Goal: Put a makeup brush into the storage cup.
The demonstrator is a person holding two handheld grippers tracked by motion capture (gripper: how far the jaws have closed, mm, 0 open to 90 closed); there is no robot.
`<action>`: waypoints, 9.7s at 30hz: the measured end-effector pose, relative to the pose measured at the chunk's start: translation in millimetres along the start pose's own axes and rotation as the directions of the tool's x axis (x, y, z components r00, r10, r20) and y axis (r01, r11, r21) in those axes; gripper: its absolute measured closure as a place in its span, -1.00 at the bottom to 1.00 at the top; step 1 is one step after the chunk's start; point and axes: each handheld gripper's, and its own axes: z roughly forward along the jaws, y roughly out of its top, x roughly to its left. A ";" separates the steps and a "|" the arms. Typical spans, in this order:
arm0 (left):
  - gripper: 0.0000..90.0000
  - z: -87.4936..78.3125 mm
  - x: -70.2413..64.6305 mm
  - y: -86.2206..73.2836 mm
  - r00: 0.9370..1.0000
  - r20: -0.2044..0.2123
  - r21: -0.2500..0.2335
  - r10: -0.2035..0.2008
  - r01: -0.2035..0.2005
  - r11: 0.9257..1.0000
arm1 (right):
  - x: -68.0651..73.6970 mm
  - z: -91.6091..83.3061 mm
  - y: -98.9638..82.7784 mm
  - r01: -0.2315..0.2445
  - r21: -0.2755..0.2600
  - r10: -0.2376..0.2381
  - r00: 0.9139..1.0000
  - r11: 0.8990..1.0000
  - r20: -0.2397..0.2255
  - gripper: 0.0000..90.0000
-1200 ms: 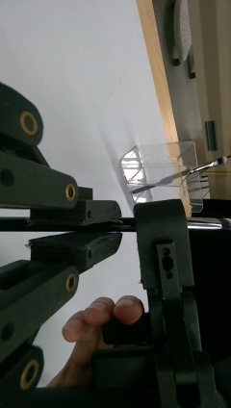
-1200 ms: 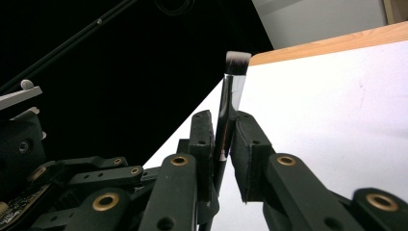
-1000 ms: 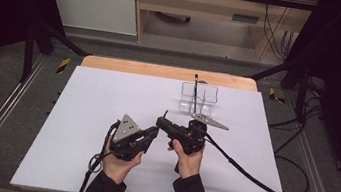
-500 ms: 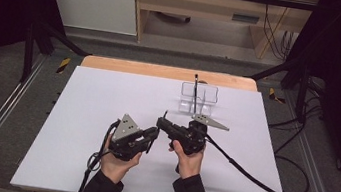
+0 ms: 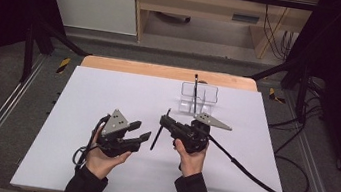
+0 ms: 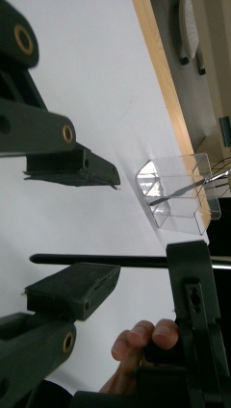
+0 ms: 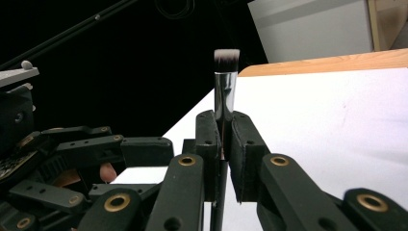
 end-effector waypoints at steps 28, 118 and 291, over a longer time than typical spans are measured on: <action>-0.74 -34.2 40.5 -40.7 0.992 -0.115 -0.032 -0.047 0.043 0.999 | -15.3 -18.7 22.8 0.100 -0.018 -0.098 0.992 0.995 0.082 0.86; -0.84 -45.0 67.4 -63.4 0.986 -0.153 0.013 -0.070 0.073 0.997 | -99.6 -0.1 120.7 0.234 -0.083 -0.171 0.871 0.969 0.461 0.86; -0.87 -42.4 65.9 -66.6 0.986 -0.153 0.025 -0.060 0.065 0.998 | -62.4 -101.3 -15.6 0.261 0.116 -0.282 0.927 0.958 0.247 -0.91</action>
